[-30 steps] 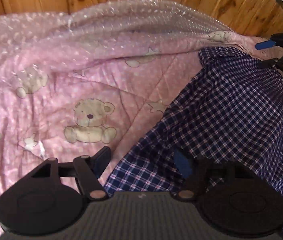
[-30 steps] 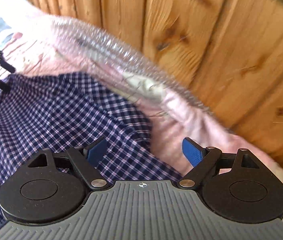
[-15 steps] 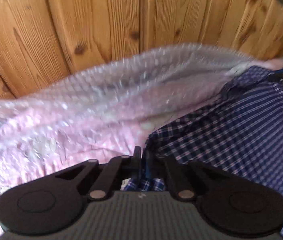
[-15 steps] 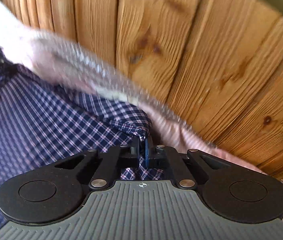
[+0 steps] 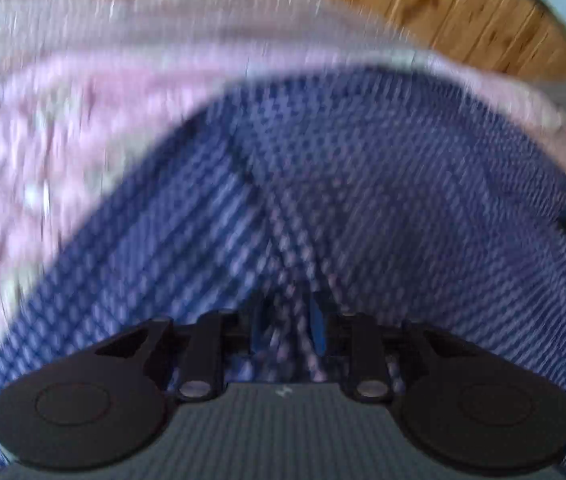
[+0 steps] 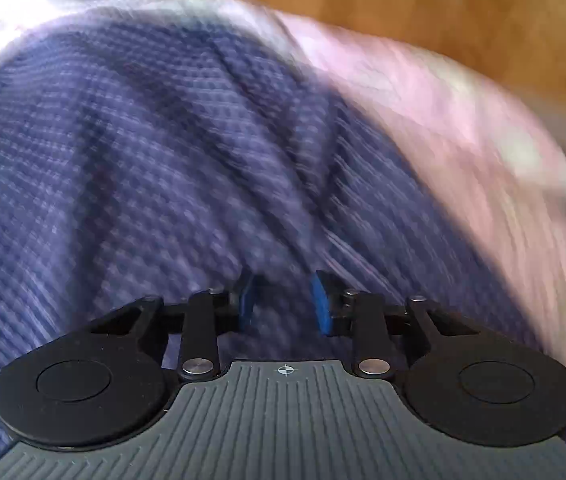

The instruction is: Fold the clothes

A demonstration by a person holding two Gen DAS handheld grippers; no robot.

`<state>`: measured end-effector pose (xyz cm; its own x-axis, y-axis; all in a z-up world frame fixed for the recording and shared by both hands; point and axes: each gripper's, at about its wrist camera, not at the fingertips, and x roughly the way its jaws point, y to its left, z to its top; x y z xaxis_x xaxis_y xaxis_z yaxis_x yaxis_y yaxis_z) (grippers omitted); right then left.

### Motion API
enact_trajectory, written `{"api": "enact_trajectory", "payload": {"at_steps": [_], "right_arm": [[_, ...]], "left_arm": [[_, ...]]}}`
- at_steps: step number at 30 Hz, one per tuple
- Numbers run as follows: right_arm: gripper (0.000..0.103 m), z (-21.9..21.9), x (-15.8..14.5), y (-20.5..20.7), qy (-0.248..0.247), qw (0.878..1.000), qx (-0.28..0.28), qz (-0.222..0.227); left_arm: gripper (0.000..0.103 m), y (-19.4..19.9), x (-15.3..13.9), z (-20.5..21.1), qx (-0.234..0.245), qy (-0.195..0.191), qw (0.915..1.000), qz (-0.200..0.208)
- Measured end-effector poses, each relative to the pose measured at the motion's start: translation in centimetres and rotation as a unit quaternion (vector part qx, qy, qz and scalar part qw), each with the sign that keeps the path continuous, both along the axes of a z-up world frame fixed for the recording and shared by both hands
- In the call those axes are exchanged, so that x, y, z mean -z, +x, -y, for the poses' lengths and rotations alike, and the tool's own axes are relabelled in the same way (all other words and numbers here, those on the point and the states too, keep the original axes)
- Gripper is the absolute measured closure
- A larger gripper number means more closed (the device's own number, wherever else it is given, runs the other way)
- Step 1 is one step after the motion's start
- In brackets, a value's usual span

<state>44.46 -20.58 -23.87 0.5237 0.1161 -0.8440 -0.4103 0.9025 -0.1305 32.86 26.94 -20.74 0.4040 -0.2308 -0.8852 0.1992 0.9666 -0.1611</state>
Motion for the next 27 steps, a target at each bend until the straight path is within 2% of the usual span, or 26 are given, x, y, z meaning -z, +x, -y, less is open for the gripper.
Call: {"api": "enact_trajectory", "payload": {"at_steps": [1, 4, 6, 7, 9, 10, 12, 13, 14, 17, 20, 21, 23, 24, 25, 26, 27], "right_arm": [[0.066, 1.1, -0.3, -0.9, -0.002, 1.0, 0.021, -0.003], [0.065, 4.3, -1.1, -3.7, -0.007, 0.996, 0.085, -0.01], [0.063, 5.1, -2.3, -5.7, -0.006, 0.993, 0.117, -0.005], [0.067, 5.1, -3.4, -6.9, 0.003, 0.994, 0.112, 0.005], [0.057, 3.9, -5.1, -10.0, 0.043, 0.996, 0.075, 0.022], [0.054, 3.5, -5.7, -11.6, 0.066, 0.996, 0.057, 0.026], [0.06, 3.6, -4.6, -14.1, 0.105, 0.994, 0.015, -0.009], [0.068, 3.6, -3.2, -15.2, 0.105, 0.994, -0.002, -0.03], [0.073, 3.9, -1.8, -16.3, 0.093, 0.994, -0.012, -0.049], [0.076, 6.3, -0.6, -20.9, 0.062, 0.997, -0.042, -0.018], [0.073, 9.9, -0.7, -23.6, 0.047, 0.998, -0.029, -0.032], [0.073, 10.9, -0.7, -24.6, 0.033, 0.999, -0.026, -0.031], [0.073, 12.4, -1.1, -26.4, -0.006, 1.0, -0.006, -0.029], [0.072, 12.6, -2.0, -27.6, -0.026, 1.0, -0.001, -0.007], [0.072, 12.7, -2.9, -28.9, -0.044, 0.999, 0.002, 0.014], [0.071, 12.5, -3.8, -31.0, -0.05, 0.998, -0.013, 0.036], [0.069, 12.1, -4.6, -33.0, -0.056, 0.996, -0.029, 0.055]], "left_arm": [[0.078, -1.0, 0.2, -0.4, -0.006, 0.002, 1.0, 0.002], [0.078, -3.6, -1.4, -0.8, -0.02, 0.043, 0.9988, -0.012], [0.079, -6.1, -3.0, -1.3, -0.038, 0.034, 0.9985, -0.018], [0.078, -7.8, -3.9, -1.4, -0.039, 0.022, 0.9989, -0.014], [0.067, -11.8, -4.9, -0.9, -0.03, -0.015, 0.9994, -0.007], [0.058, -13.9, -4.9, -0.5, -0.021, -0.035, 0.9991, -0.009], [0.058, -17.7, -3.4, 0.4, -0.001, -0.066, 0.997, -0.04], [0.06, -19.5, -2.2, 0.9, 0.004, -0.059, 0.9962, -0.064], [0.066, -21.4, -1.2, 1.2, 0.007, -0.049, 0.9958, -0.077], [0.071, -26.5, -1.1, 0.8, 0.003, -0.01, 0.9986, -0.052], [0.075, -30.7, -1.6, -0.4, -0.005, 0.035, 0.9979, -0.054], [0.072, -31.7, -1.8, -0.7, -0.005, 0.052, 0.9971, -0.055], [0.074, -33.4, -2.3, -1.0, -0.004, 0.092, 0.9943, -0.055], [0.073, -34.3, -3.1, -1.0, 0.003, 0.093, 0.9951, -0.034], [0.068, -35.1, -4.0, -1.0, 0.015, 0.086, 0.9961, -0.007], [0.057, -35.9, -4.7, -0.8, 0.033, 0.076, 0.9964, 0.016], [0.052, -36.4, -5.1, -0.5, 0.057, 0.071, 0.9954, 0.031]]}}
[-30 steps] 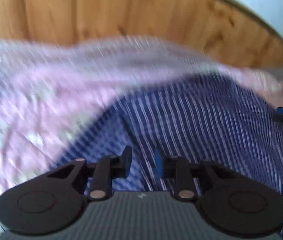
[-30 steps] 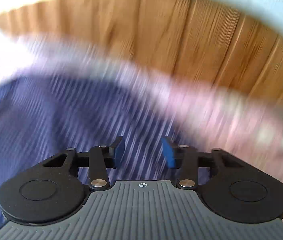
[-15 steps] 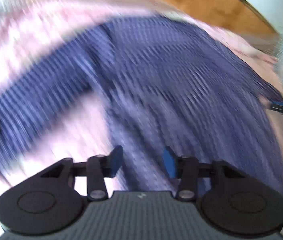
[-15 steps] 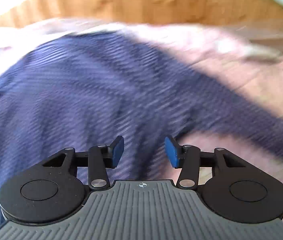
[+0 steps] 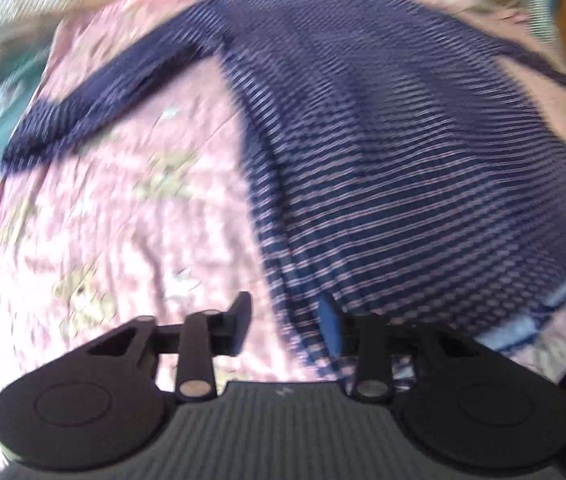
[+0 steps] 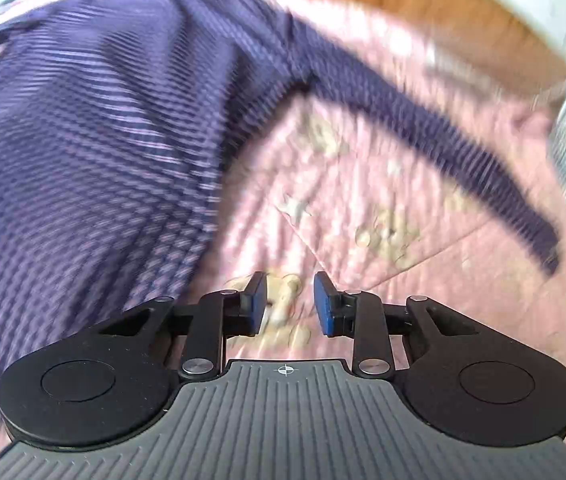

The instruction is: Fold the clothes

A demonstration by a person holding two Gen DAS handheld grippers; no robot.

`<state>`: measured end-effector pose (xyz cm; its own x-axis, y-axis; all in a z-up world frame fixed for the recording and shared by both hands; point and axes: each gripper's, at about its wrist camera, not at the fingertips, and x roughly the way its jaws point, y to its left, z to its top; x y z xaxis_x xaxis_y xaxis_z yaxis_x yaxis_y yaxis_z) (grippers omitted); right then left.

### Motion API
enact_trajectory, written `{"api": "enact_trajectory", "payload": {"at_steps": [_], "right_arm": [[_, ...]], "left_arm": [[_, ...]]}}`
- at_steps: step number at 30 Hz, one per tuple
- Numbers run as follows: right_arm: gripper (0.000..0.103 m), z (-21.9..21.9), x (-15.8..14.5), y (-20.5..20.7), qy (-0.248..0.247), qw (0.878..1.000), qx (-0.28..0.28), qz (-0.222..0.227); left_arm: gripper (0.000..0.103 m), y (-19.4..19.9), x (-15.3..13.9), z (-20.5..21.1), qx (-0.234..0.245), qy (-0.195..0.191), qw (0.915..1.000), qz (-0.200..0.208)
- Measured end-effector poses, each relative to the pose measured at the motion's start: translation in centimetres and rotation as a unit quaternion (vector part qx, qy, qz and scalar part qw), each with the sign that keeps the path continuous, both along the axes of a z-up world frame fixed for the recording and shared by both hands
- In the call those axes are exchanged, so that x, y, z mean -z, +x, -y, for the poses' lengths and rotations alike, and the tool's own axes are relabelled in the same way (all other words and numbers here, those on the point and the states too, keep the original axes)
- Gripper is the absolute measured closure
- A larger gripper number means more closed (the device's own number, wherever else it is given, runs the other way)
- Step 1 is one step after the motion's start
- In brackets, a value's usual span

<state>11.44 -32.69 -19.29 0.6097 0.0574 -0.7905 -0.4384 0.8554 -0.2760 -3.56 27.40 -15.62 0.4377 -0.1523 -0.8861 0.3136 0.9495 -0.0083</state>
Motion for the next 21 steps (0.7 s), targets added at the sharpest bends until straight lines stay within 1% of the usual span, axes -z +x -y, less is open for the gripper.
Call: {"api": "enact_trajectory", "payload": {"at_steps": [1, 2, 4, 5, 6, 7, 9, 11, 12, 13, 15, 17, 18, 21], "right_arm": [[0.061, -0.9, -0.3, -2.0, -0.004, 1.0, -0.025, 0.002], [0.055, -1.8, -0.5, -4.1, -0.008, 0.999, -0.053, 0.003], [0.055, -4.3, 0.3, -8.2, -0.035, 0.991, -0.13, -0.001], [0.056, -5.3, 0.9, -9.5, -0.054, 0.987, -0.151, 0.006], [0.057, -6.3, 1.4, -10.7, -0.073, 0.982, -0.172, 0.012], [0.058, -7.3, 2.0, -11.9, -0.092, 0.977, -0.193, 0.019], [0.058, -9.2, 3.1, -14.3, -0.129, 0.963, -0.233, 0.031], [0.06, -10.6, 3.5, -15.2, -0.148, 0.956, -0.248, 0.042], [0.061, -11.1, 3.7, -15.1, -0.16, 0.953, -0.252, 0.049], [0.066, -11.7, 3.8, -15.0, -0.171, 0.95, -0.256, 0.056], [0.069, -12.2, 3.9, -14.9, -0.182, 0.947, -0.26, 0.053], [0.07, -12.6, 3.2, -15.5, -0.191, 0.943, -0.267, 0.064], [0.07, -12.7, 2.6, -16.1, -0.189, 0.942, -0.267, 0.069], [0.066, -13.4, 1.9, -17.3, -0.168, 0.942, -0.281, 0.073]], "left_arm": [[0.049, -0.3, -0.1, 0.8, 0.028, 0.006, 0.9996, 0.006], [0.05, -0.8, 0.1, 1.5, 0.056, 0.018, 0.9982, 0.009], [0.049, -2.5, 0.6, 2.7, 0.111, 0.031, 0.9932, 0.016], [0.049, -2.9, 1.2, 3.6, 0.131, 0.036, 0.9906, 0.016], [0.049, -3.9, 2.2, 5.5, 0.151, 0.045, 0.9874, 0.016], [0.049, -5.2, 2.9, 6.5, 0.168, 0.055, 0.984, 0.018], [0.049, -6.5, 3.7, 7.1, 0.191, 0.076, 0.9781, 0.029], [0.049, -6.4, 4.2, 7.4, 0.203, 0.087, 0.9745, 0.042], [0.05, -6.0, 4.3, 7.5, 0.201, 0.089, 0.9743, 0.05], [0.053, -5.6, 4.5, 7.5, 0.195, 0.087, 0.9754, 0.053], [0.055, -4.8, 4.2, 7.4, 0.19, 0.076, 0.9773, 0.057], [0.055, -4.4, 3.8, 7.2, 0.187, 0.07, 0.9778, 0.063], [0.055, -4.5, 3.7, 7.1, 0.185, 0.066, 0.9785, 0.063], [0.055, -4.6, 3.8, 7.1, 0.181, 0.059, 0.9798, 0.061]]}}
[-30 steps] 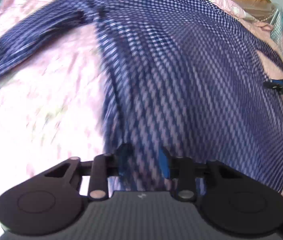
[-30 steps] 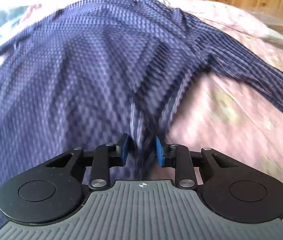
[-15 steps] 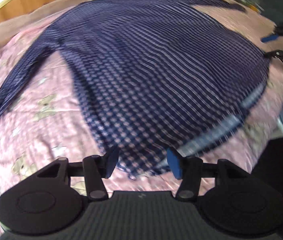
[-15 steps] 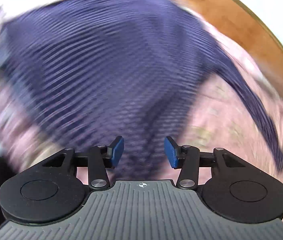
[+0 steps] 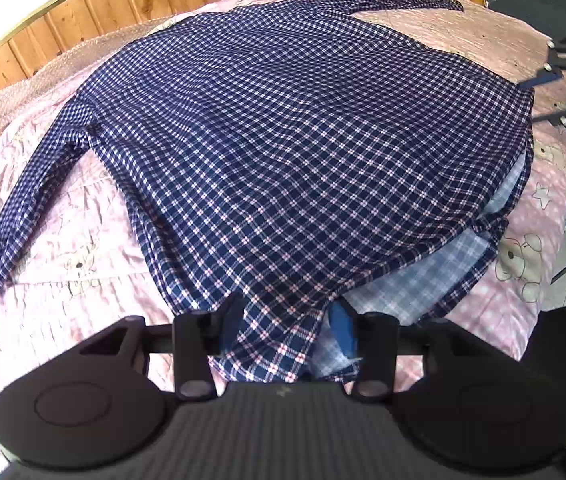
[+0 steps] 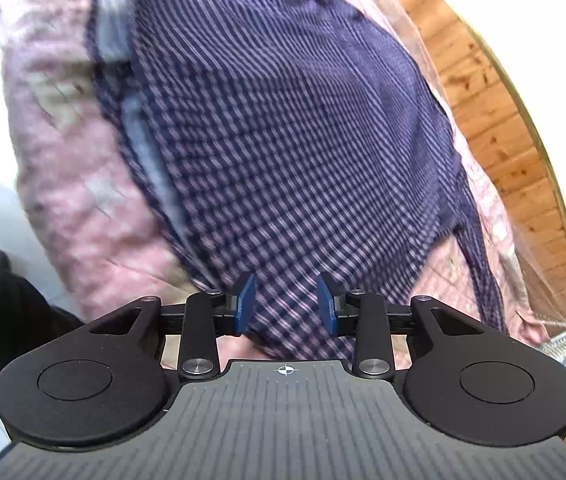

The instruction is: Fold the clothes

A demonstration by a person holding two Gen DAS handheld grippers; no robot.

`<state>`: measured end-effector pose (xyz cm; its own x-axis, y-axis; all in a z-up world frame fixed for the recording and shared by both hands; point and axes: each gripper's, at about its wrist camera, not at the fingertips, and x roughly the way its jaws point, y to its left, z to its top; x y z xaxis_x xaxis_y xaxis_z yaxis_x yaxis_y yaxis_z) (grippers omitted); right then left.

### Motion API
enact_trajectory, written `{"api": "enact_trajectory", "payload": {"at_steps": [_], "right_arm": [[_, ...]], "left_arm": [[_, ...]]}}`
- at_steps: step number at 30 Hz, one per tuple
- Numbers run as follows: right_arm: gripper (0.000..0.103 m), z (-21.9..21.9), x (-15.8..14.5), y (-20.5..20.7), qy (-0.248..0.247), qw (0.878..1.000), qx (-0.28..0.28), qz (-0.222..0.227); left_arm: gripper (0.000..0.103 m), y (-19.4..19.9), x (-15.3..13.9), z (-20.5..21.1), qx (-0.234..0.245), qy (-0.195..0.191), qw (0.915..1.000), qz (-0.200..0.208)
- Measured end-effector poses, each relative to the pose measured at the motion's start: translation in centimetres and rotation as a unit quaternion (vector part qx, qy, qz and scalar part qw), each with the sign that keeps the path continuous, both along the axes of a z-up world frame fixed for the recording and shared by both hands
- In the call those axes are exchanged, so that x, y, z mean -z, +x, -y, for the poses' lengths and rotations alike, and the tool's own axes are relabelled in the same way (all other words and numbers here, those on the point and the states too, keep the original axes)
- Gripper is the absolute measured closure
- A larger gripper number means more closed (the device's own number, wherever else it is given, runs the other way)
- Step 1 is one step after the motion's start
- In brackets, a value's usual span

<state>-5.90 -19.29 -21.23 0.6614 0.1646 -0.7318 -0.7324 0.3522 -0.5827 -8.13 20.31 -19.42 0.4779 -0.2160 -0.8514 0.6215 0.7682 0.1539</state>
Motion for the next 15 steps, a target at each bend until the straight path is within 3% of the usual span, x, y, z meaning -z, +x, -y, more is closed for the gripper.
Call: {"api": "enact_trajectory", "payload": {"at_steps": [1, 4, 6, 8, 9, 10, 12, 14, 15], "right_arm": [[0.06, -0.3, 0.1, -0.3, 0.002, 1.0, -0.007, -0.004], [0.06, -1.2, 1.5, -0.7, -0.016, 0.999, -0.024, -0.015], [0.062, -1.8, 2.1, -0.5, -0.024, 0.999, -0.025, -0.014], [0.07, -1.8, 2.1, 0.1, -0.022, 1.0, -0.015, -0.002], [0.072, -1.8, 2.0, 0.6, -0.017, 1.0, -0.005, 0.0], [0.078, -1.9, 2.1, 1.3, -0.011, 1.0, 0.004, -0.001], [0.08, -2.1, 2.4, 1.9, -0.014, 1.0, 0.009, -0.004], [0.082, -2.3, 2.7, 2.0, -0.022, 1.0, 0.002, -0.015], [0.091, -2.4, 2.9, 2.1, -0.026, 0.999, -0.001, -0.022]], "left_arm": [[0.055, -0.1, 0.1, 0.0, -0.001, 0.0, 1.0, -0.001], [0.056, -0.3, 0.4, 0.5, 0.01, 0.002, 0.9999, -0.002], [0.056, -0.3, 0.5, 1.0, 0.021, 0.006, 0.9998, -0.001], [0.057, -0.2, 0.7, 1.3, 0.022, 0.01, 0.9997, 0.004], [0.061, 0.0, 0.8, 1.3, 0.019, 0.009, 0.9998, 0.004], [0.079, 0.2, 0.9, 1.3, 0.014, 0.004, 0.9999, 0.0], [0.1, 0.7, 0.8, 0.9, 0.004, -0.018, 0.9996, -0.02], [0.101, 0.8, 0.7, 0.7, 0.004, -0.03, 0.9991, -0.029], [0.101, 0.6, 0.6, 0.6, 0.01, -0.031, 0.999, -0.032]]}}
